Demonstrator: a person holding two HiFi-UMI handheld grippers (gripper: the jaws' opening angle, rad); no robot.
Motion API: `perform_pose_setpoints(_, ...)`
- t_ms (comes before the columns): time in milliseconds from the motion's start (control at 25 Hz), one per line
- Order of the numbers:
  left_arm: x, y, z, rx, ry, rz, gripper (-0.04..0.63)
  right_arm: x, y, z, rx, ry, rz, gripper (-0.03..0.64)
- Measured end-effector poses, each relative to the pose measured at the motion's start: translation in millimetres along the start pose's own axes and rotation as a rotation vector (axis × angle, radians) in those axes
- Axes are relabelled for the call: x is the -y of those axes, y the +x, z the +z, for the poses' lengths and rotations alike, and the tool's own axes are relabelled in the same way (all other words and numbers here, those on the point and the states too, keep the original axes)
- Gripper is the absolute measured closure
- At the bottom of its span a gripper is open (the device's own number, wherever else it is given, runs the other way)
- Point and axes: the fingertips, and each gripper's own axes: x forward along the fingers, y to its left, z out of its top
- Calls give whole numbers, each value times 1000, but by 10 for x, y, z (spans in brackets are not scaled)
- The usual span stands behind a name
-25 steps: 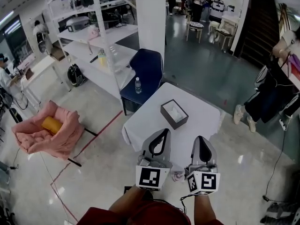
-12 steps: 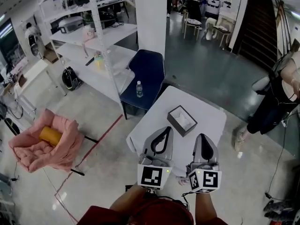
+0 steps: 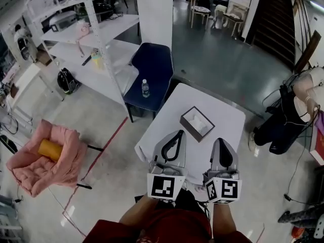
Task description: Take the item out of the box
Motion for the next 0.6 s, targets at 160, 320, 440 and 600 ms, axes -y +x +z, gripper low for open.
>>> perform_pose_setpoints(160, -55, 235, -80, -1, -6, -8, 592, 123, 215, -86, -6, 14, -5, 617)
perform_pose_setpoints(320, -72, 548, -164, 0, 12, -15, 592, 301, 494, -126, 3, 17, 2, 617)
perform_pose_setpoints(440, -80, 786, -227, -14, 29, -19, 592, 477, 683, -135, 7, 26, 2, 617)
perform_pose_setpoints(600, -92, 1144, -315, -14, 31, -18, 592, 728, 960, -191, 4, 48, -7, 617)
